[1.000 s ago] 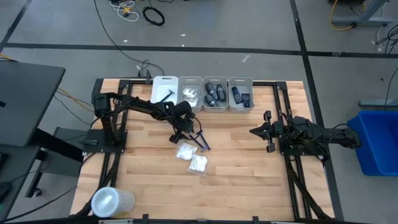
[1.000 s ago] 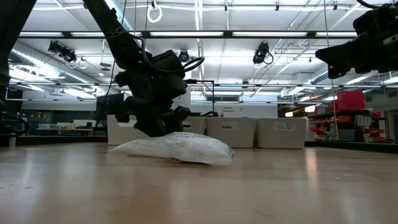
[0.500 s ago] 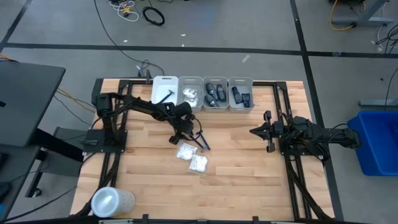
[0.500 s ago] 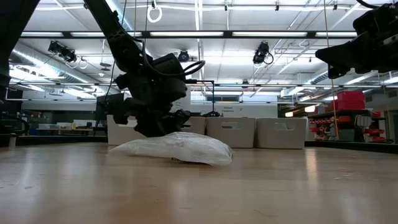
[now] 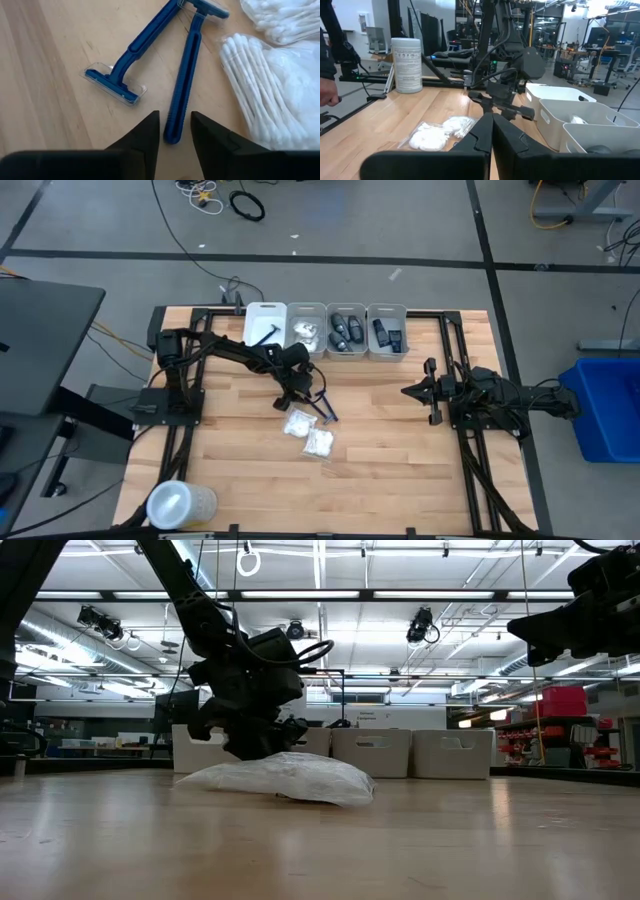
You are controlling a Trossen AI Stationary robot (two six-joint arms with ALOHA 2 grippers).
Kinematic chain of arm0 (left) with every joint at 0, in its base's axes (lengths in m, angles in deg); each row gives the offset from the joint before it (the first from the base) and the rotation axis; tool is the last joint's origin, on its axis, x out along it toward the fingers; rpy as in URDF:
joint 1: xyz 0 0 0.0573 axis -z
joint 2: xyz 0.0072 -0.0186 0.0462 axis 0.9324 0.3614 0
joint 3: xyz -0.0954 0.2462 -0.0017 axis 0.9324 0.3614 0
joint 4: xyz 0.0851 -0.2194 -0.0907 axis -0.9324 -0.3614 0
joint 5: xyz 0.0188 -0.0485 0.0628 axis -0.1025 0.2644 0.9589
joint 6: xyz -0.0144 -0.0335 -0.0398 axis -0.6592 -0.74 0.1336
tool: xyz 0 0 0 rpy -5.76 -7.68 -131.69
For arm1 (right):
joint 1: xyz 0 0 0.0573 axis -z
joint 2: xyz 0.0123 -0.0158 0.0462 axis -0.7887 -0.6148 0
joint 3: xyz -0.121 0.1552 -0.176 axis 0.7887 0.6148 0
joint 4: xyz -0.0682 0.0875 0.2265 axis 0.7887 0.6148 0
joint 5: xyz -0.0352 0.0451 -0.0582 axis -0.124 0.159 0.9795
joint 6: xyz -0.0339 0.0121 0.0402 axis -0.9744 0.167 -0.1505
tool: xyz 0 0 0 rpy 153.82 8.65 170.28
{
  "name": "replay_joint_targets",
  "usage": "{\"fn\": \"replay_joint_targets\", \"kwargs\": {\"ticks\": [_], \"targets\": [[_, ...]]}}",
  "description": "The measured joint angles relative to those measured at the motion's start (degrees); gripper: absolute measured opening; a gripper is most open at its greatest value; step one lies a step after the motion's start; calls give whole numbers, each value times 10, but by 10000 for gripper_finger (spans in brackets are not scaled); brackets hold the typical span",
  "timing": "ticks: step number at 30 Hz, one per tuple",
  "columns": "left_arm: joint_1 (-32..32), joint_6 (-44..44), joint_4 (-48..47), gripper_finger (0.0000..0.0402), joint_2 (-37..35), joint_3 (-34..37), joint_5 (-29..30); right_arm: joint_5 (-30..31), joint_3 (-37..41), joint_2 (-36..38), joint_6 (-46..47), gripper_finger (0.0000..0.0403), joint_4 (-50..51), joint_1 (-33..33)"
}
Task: Pick & Place Travel size toiletries
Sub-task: Put the blue razor into the white bin
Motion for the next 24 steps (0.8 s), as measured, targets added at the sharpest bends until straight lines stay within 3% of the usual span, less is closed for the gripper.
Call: {"fn": "replay_joint_targets", "kwargs": {"ticks": [12, 24], "targets": [[0, 2, -1, 69, 0, 0, 11, 0, 0, 0, 0, 14, 0, 0], [0, 2, -2, 58, 0, 0, 11, 0, 0, 0, 0, 14, 0, 0]]}}
